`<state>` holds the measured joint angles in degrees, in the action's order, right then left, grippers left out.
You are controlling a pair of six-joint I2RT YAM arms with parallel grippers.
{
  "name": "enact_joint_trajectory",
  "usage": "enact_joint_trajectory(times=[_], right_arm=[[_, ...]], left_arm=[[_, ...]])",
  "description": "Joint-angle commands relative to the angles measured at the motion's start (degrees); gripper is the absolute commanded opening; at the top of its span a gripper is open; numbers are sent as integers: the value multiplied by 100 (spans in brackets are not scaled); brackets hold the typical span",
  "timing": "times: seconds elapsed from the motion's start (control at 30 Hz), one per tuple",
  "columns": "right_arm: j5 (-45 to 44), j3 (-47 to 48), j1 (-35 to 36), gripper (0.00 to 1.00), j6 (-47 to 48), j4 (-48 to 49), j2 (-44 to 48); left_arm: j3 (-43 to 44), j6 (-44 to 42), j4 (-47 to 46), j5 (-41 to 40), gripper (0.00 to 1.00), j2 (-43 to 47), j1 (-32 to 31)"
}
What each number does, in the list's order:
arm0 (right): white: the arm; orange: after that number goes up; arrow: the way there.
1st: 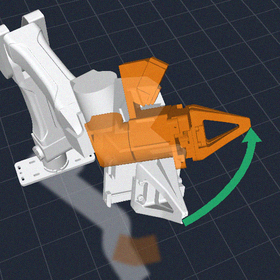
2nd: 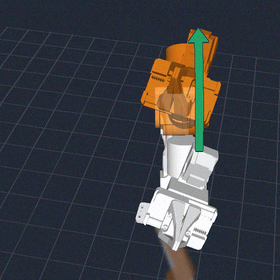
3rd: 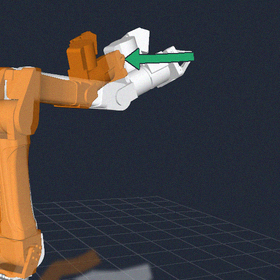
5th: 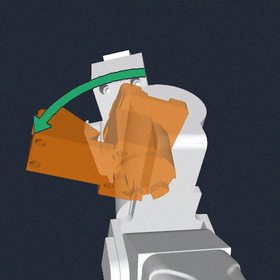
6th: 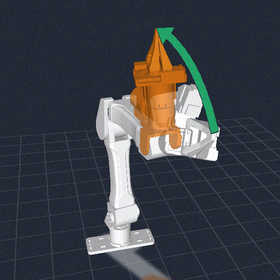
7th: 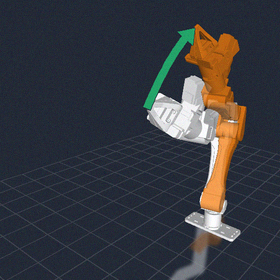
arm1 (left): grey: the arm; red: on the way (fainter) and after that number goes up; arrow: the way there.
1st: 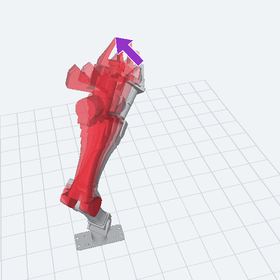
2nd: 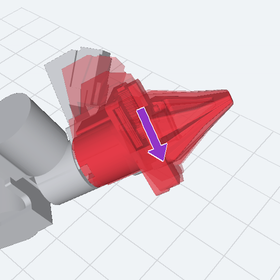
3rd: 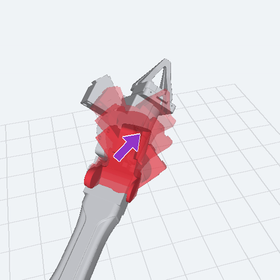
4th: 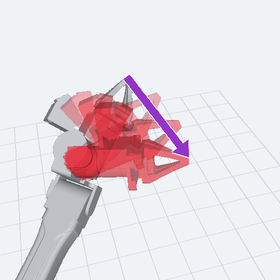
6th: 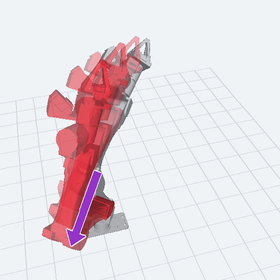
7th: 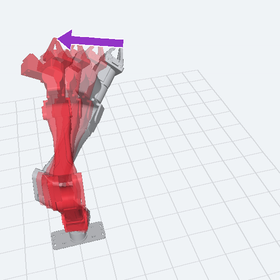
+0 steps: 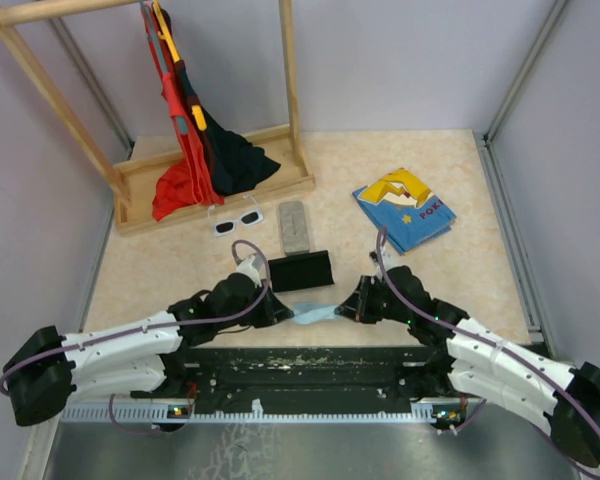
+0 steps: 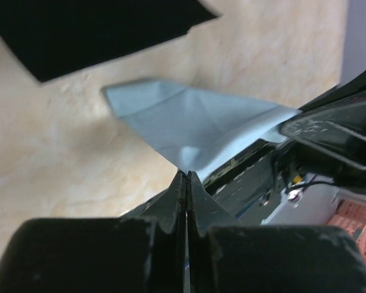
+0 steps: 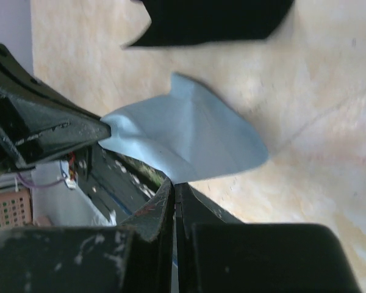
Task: Organize the sunglasses
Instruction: Adjust the glasses cleaning cloth at the center of the board.
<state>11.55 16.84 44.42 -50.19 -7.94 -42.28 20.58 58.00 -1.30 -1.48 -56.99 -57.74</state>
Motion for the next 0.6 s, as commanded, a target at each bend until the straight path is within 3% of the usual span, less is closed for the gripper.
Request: enact_joint_trajectory(times=[0.0,0.33,0.57], right_arm=[[-706,913,-62,0,311,66,-373],[-912,2030,-386,0,978,180,-1121],[-590,1179,-383,0,846,505,-883]], left_arm=[[798,-473,143,-609,1,-81,191],[1812,-1285,146,-379,1,-637,771],[1072,-1357,-90,87,1,-288,770]])
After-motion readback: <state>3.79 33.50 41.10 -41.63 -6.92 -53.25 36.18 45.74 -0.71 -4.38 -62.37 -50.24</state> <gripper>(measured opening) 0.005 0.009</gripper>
